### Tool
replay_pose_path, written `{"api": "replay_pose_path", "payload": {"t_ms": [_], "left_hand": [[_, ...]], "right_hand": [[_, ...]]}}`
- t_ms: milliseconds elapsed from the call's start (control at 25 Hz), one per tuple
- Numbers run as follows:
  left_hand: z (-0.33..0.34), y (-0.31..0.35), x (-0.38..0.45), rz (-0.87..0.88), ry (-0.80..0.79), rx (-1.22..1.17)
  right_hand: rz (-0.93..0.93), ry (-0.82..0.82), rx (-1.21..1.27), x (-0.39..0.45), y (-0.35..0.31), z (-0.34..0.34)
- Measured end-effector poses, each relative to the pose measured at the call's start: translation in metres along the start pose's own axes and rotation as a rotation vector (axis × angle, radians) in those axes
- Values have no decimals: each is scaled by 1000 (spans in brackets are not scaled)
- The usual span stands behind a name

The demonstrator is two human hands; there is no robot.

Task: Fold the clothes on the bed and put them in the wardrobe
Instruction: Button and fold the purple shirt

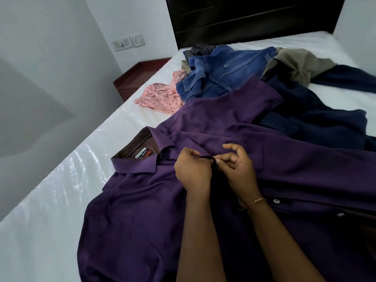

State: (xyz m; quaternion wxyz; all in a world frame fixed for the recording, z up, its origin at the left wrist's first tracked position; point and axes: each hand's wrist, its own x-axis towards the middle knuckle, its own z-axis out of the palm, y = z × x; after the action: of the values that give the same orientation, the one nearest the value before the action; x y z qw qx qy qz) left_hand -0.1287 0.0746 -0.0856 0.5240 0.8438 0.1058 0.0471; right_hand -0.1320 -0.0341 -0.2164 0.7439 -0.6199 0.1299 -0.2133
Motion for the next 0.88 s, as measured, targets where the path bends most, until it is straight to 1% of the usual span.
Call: {"api": "replay_pose_path", "payload": {"t_ms": [120,200,280,360,440,640,760,880], "left_hand": [[-1,6,-4,-152,-62,-250],[-3,11,-4,-220,-130,-344],[-3,12,-5,-223,-157,-350],[-2,10,-4,-190,-142,-311],[-1,7,-2,-194,-119,-304],[-1,6,4,-270,-95,-450],[-2,0,10,-315,-157,-546],[-1,-2,13,-309,-191,-541]], "right_hand": [[8,4,20,-2,-3,-1],[-22,15,-11,-2,-2,-1],[-52,10,-54,-1,1,-1],[-74,-17,-87,-2,4,-1],[-94,-11,-120,-3,7,2],[-204,70,-167,-4,1,7],[-214,86,-141,-3,0,6],[-203,120,-147,-3,2,6]]}}
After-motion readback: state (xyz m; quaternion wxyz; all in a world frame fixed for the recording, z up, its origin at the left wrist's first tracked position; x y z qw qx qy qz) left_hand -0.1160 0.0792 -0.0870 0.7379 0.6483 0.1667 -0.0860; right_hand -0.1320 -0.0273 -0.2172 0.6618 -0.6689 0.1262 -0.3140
